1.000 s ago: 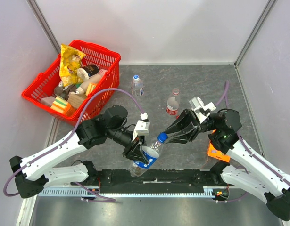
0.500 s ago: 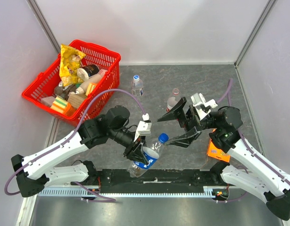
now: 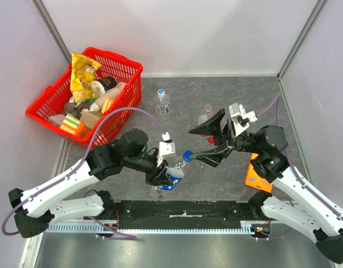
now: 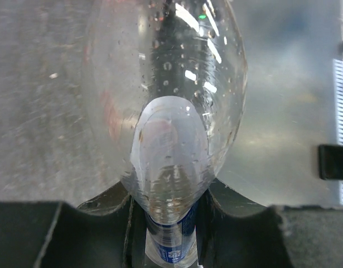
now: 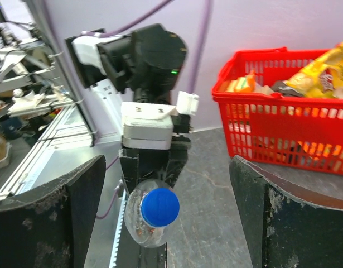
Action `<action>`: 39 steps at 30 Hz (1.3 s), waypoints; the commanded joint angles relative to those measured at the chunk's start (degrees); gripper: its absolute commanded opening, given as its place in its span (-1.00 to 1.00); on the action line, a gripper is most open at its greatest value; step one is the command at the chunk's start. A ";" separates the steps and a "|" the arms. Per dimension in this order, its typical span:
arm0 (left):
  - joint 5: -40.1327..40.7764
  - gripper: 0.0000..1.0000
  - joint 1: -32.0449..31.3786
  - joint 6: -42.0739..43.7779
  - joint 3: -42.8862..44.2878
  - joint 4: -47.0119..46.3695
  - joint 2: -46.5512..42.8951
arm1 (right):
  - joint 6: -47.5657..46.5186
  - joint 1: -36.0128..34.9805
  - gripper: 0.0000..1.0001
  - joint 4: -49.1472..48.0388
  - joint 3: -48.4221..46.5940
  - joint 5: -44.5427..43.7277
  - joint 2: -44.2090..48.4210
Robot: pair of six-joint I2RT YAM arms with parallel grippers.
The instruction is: Unscrew the bottle caps
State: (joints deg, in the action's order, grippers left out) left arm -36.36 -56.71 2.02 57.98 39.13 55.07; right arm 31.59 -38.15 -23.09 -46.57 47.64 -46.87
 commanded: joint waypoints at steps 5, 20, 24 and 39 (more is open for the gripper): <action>24.65 -0.96 -0.16 0.79 -2.25 -0.20 -4.18 | -0.92 -0.08 0.95 10.07 -3.26 -15.72 -2.87; 48.93 -0.96 -0.16 0.88 -6.03 0.33 -2.16 | 5.93 -0.08 0.82 11.23 -4.32 -21.10 -14.64; 50.95 -0.97 -0.16 1.49 -6.65 -0.55 -0.23 | 7.60 -0.26 0.75 9.64 -4.85 -20.74 -17.98; 51.39 -0.97 -0.24 2.02 -7.53 -1.60 0.39 | 8.83 -1.84 0.15 9.03 -5.73 -18.81 -24.76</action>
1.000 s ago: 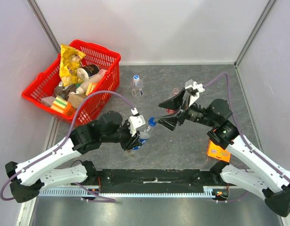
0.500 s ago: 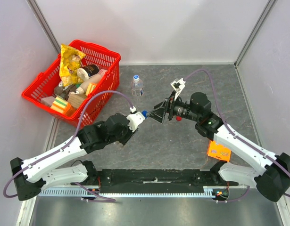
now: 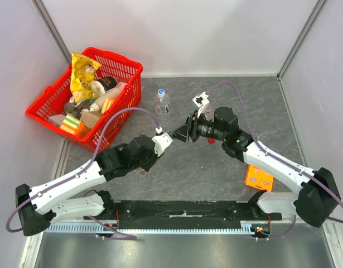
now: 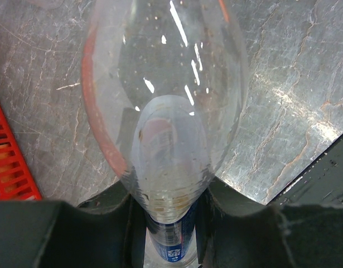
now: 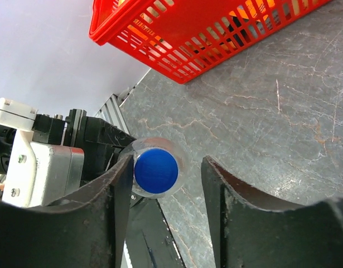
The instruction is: Unscrew the bottle caps
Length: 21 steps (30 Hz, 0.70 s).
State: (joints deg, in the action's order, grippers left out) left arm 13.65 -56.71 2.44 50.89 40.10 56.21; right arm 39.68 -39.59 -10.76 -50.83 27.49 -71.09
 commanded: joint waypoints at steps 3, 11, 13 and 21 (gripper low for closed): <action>1.47 -0.96 -0.16 1.78 -0.44 -2.57 -0.48 | 1.10 -0.57 -0.04 -3.74 -1.20 1.87 -0.72; 1.55 -0.96 -0.07 1.78 -0.44 -2.57 -0.22 | 1.28 -0.84 -0.36 -3.65 -1.20 3.63 -0.80; 1.64 -0.97 -0.16 1.78 -0.44 -2.57 -0.57 | 1.36 -0.84 -0.27 -3.65 -1.03 3.54 -0.72; 1.29 -0.96 -0.16 1.69 -0.44 -2.48 -0.31 | 1.98 -0.84 0.05 -4.18 -0.59 4.07 -0.54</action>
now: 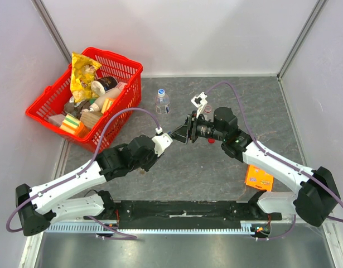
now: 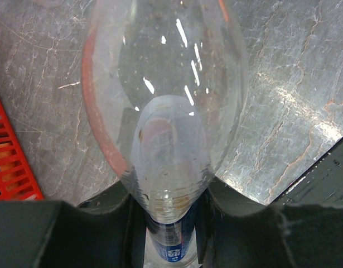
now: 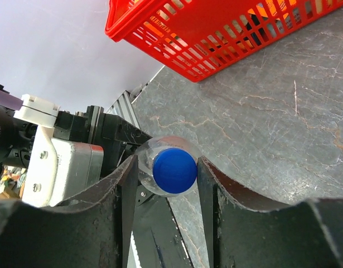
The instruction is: Unscrew the bottle caps
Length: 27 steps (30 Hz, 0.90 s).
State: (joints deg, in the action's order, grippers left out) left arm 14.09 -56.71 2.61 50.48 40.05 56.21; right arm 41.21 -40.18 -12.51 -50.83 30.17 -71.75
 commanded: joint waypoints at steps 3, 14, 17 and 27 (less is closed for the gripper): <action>0.68 -0.96 -0.16 1.69 0.06 -2.44 -0.22 | 0.71 -0.25 0.05 -2.60 -0.50 1.47 0.20; 0.77 -0.96 -0.16 1.87 0.23 -2.52 -0.40 | 1.59 -0.60 -0.12 -4.19 0.29 2.87 -0.68; 0.94 -0.96 -0.16 1.87 0.23 -2.35 -0.57 | 1.59 -0.77 -0.16 -4.45 0.29 3.14 -0.85; 0.24 -0.96 -0.16 1.78 1.11 -1.47 -0.57 | 2.21 -0.86 -1.00 -8.75 1.61 5.25 -0.77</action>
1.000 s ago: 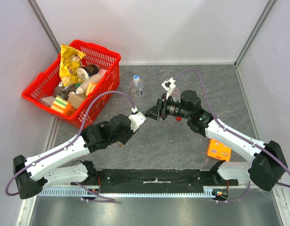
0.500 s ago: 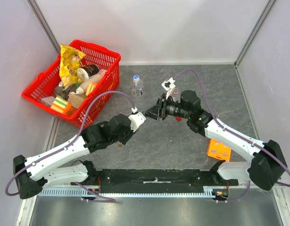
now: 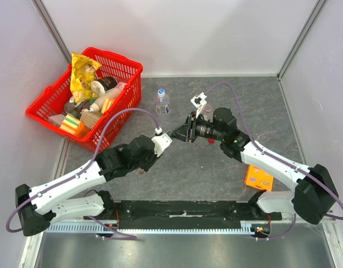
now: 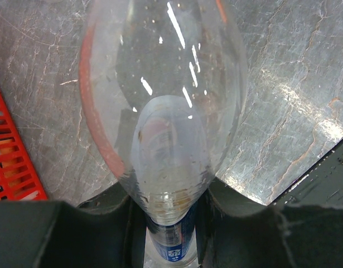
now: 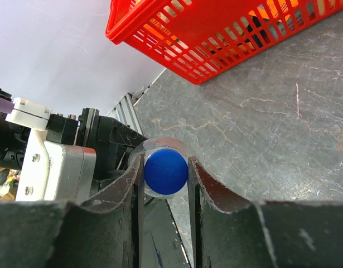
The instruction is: Unscrew the bottle caps
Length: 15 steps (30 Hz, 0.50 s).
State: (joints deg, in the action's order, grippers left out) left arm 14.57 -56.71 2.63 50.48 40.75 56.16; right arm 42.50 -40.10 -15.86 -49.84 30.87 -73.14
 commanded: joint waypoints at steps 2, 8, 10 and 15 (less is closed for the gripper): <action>-1.03 -0.96 -0.16 1.67 1.72 -1.91 -0.70 | 0.74 -0.95 -1.00 -6.11 1.06 4.81 1.33; -7.43 -0.96 -0.16 1.67 3.13 -1.73 -2.28 | -1.98 -0.95 -1.00 -6.47 1.33 7.18 3.79; -10.25 -0.96 -0.07 1.76 3.66 -1.73 -2.72 | -3.56 -0.86 -1.00 -6.29 1.50 7.97 4.85; -24.20 -0.96 -0.16 3.16 4.54 -1.64 -3.78 | -8.30 -0.95 -1.00 -5.15 1.59 11.66 8.01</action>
State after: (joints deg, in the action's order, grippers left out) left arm 4.93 -56.62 2.66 51.99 41.93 53.43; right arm 38.61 -40.01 -17.85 -48.18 35.55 -68.73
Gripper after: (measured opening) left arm 0.389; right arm 0.363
